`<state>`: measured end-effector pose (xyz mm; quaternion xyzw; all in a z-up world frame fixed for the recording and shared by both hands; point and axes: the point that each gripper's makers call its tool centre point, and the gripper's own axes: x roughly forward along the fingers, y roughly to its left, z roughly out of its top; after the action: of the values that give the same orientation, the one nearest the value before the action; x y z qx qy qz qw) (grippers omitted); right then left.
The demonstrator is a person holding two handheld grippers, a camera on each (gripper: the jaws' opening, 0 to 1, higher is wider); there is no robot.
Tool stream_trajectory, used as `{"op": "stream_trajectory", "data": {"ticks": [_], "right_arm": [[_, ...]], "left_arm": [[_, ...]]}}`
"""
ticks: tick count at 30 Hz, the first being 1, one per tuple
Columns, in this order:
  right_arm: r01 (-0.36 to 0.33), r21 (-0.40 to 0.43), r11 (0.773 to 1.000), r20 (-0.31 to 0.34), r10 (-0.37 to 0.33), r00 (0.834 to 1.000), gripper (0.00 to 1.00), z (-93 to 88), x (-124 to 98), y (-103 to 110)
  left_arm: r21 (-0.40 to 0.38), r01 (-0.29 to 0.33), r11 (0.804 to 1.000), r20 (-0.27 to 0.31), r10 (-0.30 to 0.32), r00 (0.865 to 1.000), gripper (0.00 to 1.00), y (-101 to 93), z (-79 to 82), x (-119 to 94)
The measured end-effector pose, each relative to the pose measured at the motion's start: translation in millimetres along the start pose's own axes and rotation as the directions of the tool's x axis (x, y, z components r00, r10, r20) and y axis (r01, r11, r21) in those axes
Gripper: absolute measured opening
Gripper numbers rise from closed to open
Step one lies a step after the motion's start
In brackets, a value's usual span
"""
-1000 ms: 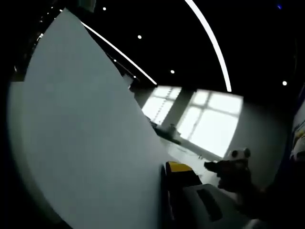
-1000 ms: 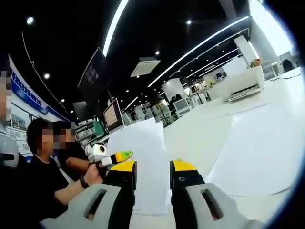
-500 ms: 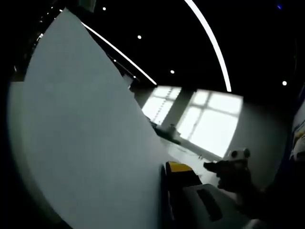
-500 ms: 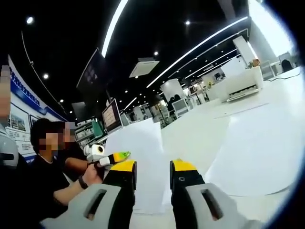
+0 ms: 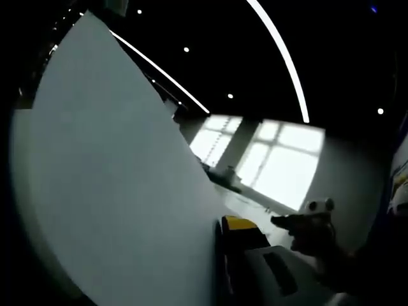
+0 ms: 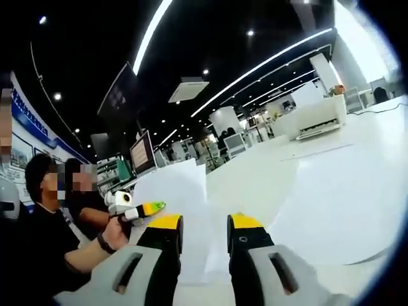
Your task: Organize the stack of printing papers by aligning and flattening the scattered papers on the table
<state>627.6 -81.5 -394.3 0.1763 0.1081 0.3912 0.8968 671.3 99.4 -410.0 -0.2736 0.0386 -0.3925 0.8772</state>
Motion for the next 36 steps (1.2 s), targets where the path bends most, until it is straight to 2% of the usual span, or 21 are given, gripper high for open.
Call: {"op": "stream_trajectory", "data": {"ticks": [11, 36], "right_arm": [[0.009, 0.008, 1.000, 0.010, -0.009, 1.000, 0.23, 4.3, -4.3, -9.9], [-0.003, 0.035, 0.999, 0.023, 0.002, 1.000, 0.23, 6.9, -10.2, -10.6]], "left_arm": [[0.000, 0.001, 1.000, 0.000, -0.001, 1.000, 0.09, -2.5, -0.9, 0.1], [-0.005, 0.003, 1.000, -0.001, -0.003, 1.000, 0.09, -1.7, -1.2, 0.2]]}}
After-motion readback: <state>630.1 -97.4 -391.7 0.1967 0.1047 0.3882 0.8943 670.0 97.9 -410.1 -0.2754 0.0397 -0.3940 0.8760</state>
